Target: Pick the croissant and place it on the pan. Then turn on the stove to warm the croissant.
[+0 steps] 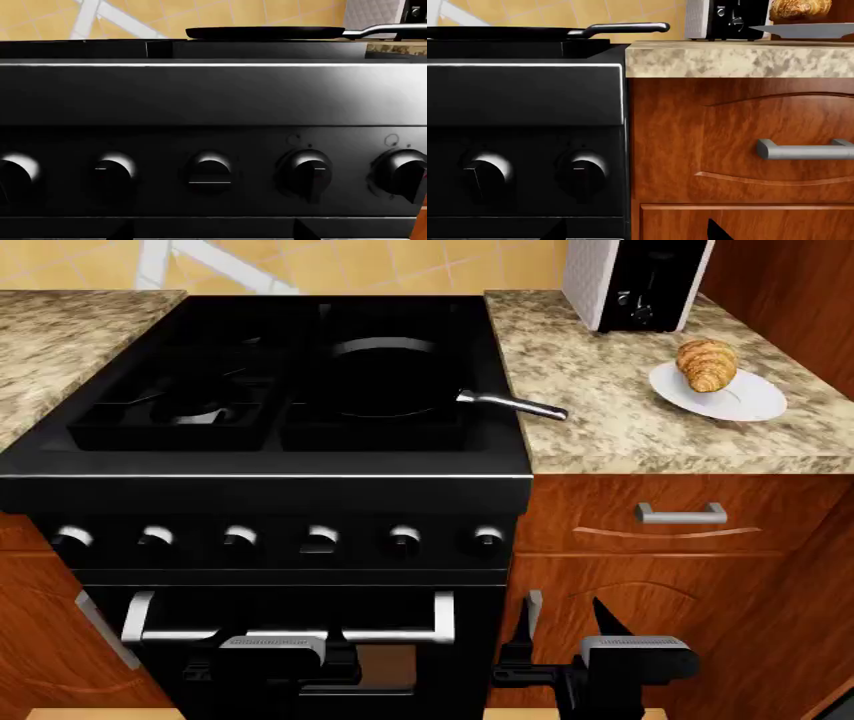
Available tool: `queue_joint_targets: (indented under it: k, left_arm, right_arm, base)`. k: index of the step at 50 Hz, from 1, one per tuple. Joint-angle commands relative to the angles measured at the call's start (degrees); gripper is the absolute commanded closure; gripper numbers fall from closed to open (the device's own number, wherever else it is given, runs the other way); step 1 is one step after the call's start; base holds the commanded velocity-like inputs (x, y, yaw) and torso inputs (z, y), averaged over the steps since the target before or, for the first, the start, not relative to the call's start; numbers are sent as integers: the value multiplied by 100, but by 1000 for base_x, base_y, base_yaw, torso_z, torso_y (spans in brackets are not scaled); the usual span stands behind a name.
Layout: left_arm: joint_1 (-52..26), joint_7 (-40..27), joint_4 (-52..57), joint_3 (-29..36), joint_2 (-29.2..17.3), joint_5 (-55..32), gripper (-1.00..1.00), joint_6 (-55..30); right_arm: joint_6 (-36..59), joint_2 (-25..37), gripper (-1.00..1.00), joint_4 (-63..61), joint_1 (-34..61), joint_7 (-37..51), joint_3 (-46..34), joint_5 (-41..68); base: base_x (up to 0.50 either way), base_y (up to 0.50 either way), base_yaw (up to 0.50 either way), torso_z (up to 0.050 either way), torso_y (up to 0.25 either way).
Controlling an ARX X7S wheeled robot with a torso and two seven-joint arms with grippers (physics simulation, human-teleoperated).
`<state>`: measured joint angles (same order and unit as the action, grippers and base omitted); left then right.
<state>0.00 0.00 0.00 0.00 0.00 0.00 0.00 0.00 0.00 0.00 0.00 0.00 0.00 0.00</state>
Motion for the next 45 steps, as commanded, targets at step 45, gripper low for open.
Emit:
queue_joint_targets:
  k: [45]
  left_arm:
    - [-37,-143,200,649,-614,-522,-100,-157]
  right_arm:
    - [155,492,-100,-188,-2,388,-513,928]
  base:
    - [0,-202,0,47,0]
